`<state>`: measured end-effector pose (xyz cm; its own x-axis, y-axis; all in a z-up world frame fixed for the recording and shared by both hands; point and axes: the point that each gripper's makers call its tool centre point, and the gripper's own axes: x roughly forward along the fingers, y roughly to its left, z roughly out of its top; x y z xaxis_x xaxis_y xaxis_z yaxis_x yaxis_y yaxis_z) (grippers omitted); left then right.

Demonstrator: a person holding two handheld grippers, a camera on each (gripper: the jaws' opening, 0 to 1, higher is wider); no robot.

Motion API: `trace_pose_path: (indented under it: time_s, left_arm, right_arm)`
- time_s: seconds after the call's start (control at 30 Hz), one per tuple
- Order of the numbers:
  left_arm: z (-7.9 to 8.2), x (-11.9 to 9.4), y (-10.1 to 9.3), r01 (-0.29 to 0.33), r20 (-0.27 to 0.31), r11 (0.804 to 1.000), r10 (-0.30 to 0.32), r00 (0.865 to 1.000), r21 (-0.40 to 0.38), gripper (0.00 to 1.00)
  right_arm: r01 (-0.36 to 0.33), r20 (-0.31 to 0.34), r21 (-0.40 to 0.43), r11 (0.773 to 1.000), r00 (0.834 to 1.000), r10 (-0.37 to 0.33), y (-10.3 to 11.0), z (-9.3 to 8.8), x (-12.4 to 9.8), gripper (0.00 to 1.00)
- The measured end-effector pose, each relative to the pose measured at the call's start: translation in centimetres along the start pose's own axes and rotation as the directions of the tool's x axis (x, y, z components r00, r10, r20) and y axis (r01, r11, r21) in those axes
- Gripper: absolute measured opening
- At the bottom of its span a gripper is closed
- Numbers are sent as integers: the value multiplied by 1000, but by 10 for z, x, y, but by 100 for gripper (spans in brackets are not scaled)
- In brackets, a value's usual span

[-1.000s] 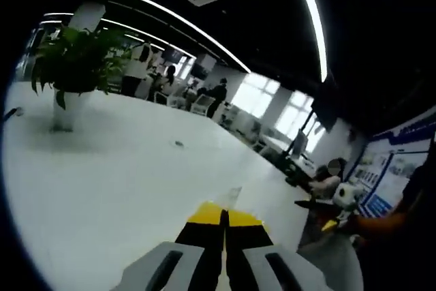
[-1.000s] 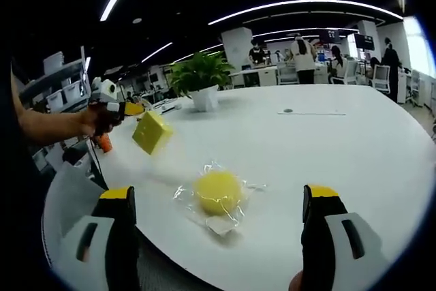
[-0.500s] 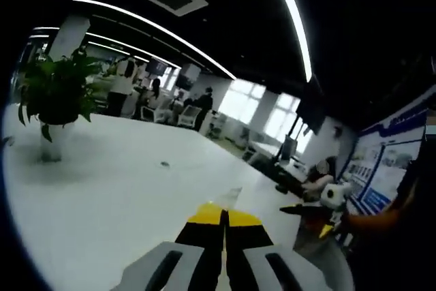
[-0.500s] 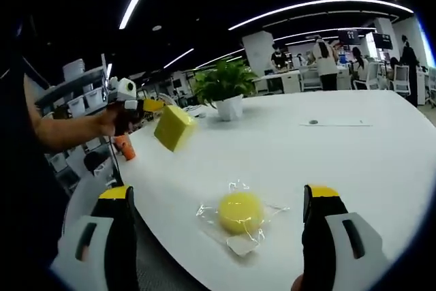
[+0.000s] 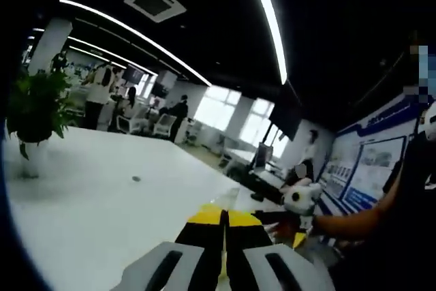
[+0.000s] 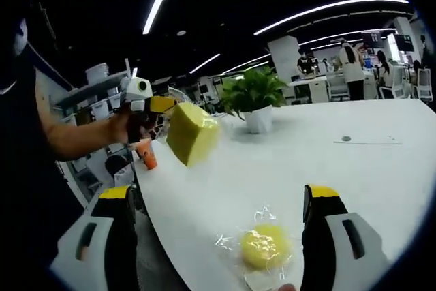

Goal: Compare the silicone blocks by pressing each to a similar depth, holding the contact briefly, and releasing to observe deformation and rebound differences across the visible hardness samples.

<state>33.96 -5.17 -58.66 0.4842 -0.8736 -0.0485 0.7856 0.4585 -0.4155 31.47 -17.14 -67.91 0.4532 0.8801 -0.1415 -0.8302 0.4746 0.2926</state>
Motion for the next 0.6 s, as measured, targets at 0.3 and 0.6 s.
trace_pose_path:
  time_s: [0.3,0.6]
  left_arm:
    - [11,4,-35,129,23,992,-129,991,-1,0]
    - [21,7,-61,203,65,979,-201,977,-26,0]
  right_arm:
    - [-131,72,-59,990,988,135,31,29,33,96]
    - [-263,131,-29,964,955,264,55,46,43,73]
